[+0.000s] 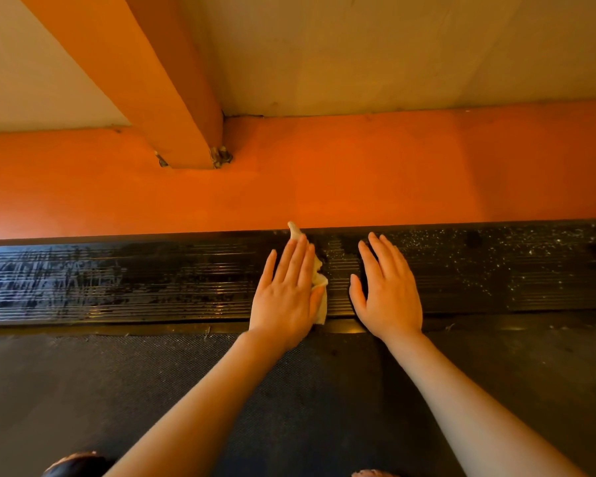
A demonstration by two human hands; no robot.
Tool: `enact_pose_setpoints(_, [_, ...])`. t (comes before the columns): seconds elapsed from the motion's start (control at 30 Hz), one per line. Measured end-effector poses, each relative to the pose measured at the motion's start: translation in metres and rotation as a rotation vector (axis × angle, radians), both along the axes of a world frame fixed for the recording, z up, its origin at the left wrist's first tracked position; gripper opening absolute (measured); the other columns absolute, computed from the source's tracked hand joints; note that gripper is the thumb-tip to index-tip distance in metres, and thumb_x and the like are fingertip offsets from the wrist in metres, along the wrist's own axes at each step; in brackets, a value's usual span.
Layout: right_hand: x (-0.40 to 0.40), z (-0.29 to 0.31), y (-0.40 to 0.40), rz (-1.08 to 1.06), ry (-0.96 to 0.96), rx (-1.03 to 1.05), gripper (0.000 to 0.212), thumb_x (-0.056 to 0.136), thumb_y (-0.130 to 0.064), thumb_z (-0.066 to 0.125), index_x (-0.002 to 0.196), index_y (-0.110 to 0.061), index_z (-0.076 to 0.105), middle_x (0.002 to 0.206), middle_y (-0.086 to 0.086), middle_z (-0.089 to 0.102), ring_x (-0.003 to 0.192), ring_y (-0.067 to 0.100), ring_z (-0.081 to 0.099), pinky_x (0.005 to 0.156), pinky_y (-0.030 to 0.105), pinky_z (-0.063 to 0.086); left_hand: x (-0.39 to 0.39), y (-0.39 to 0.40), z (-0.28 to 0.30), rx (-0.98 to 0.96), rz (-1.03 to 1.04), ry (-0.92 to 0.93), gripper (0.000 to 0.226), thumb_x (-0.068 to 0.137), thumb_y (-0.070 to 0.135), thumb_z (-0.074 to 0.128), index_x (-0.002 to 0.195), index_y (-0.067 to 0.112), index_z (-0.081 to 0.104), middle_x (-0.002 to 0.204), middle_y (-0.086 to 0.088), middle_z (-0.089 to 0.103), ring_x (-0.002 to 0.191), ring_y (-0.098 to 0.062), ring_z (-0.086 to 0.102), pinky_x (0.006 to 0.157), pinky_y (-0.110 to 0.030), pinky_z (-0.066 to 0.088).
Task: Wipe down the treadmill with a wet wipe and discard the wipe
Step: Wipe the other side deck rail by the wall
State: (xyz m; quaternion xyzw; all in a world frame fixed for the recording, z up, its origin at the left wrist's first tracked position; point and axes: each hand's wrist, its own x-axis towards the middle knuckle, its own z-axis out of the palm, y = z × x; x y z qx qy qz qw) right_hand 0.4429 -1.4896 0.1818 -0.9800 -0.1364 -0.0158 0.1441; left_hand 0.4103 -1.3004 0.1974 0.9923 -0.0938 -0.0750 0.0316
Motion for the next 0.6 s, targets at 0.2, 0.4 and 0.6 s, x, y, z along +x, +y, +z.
enact_pose_setpoints(0.2, [0.0,0.0,0.001,-0.005,-0.013,-0.001,0.057,0.098,-0.04,0.037,0.142,-0.006,0.048,0.15,0.015,0.043,0.142,0.03,0.036,0.114,0.044,0.036,0.0,0.001,-0.001,0.002,-0.04,0.008,0.064,0.103,0.048,0.014,0.155,0.01,0.013,0.162,-0.011,0.008,0.151,-0.025,0.006,0.12,-0.044,0.004])
enact_pose_setpoints(0.4, [-0.001,0.0,-0.001,-0.001,-0.019,0.0,0.057,0.098,-0.04,0.037,0.143,-0.007,0.047,0.151,0.015,0.042,0.143,0.029,0.034,0.115,0.043,0.034,0.04,-0.006,0.001,0.015,-0.013,0.057,0.068,0.098,0.052,-0.002,0.153,0.013,-0.009,0.161,-0.006,-0.014,0.149,-0.022,-0.014,0.121,-0.041,-0.009])
enact_pose_setpoints(0.6, [-0.001,-0.001,0.0,-0.006,-0.021,0.008,0.056,0.097,-0.04,0.038,0.142,-0.007,0.049,0.15,0.015,0.044,0.142,0.03,0.037,0.113,0.045,0.037,-0.022,-0.011,-0.003,-0.043,-0.009,-0.009,0.062,0.103,0.043,0.025,0.154,0.007,0.022,0.162,-0.013,0.013,0.15,-0.027,0.009,0.121,-0.044,0.011])
